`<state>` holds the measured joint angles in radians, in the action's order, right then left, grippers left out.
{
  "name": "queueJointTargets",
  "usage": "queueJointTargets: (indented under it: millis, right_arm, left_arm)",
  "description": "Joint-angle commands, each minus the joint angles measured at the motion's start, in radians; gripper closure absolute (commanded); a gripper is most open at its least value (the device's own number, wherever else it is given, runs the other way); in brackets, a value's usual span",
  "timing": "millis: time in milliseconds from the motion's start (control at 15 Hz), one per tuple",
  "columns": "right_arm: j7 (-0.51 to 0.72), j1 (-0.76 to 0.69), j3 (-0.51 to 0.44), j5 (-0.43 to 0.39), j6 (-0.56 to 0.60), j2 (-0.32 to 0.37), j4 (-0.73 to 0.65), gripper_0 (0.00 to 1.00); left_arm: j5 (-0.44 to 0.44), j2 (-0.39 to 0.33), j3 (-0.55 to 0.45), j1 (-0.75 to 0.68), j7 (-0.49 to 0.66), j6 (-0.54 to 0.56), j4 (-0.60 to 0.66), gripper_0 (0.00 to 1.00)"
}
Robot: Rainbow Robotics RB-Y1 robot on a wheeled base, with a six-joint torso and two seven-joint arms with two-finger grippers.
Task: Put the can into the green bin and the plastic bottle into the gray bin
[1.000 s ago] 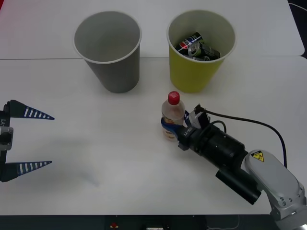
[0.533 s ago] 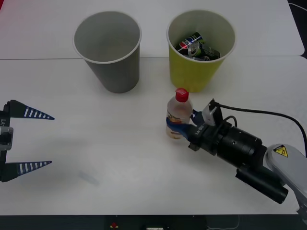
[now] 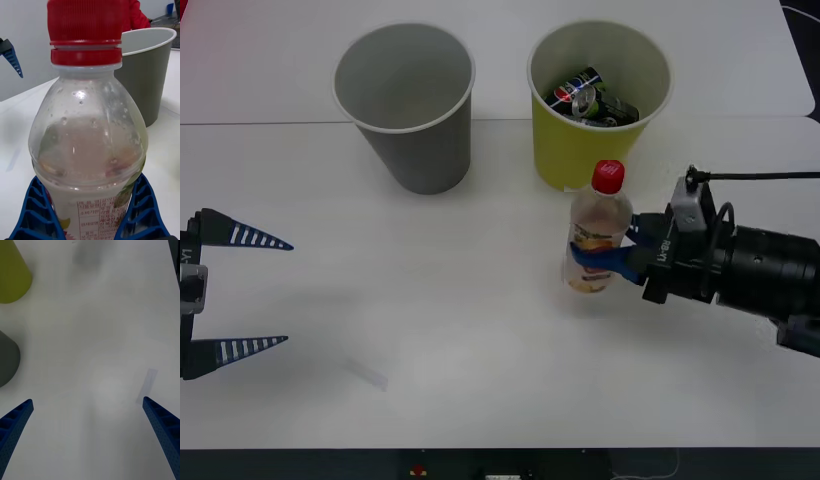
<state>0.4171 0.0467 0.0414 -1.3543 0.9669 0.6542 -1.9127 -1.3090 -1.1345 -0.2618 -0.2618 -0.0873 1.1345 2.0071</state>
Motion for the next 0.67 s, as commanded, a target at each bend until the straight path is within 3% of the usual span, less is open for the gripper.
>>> queueJointTargets:
  millis: [67, 267, 667]
  right_arm:
    - [0.265, 0.002, -0.098, -0.151, 0.098, 0.016, -0.140, 1.00]
    - [0.479, 0.053, -0.137, -0.227, 0.162, 0.022, -0.220, 1.00]
    - [0.770, 0.266, -0.149, -0.347, 0.282, 0.022, -0.250, 1.00]
  left_arm:
    - [0.000, 0.000, 0.000, 0.000, 0.000, 0.000, 0.000, 0.00]
    - [0.000, 0.000, 0.000, 0.000, 0.000, 0.000, 0.000, 0.00]
    - [0.000, 0.000, 0.000, 0.000, 0.000, 0.000, 0.000, 0.00]
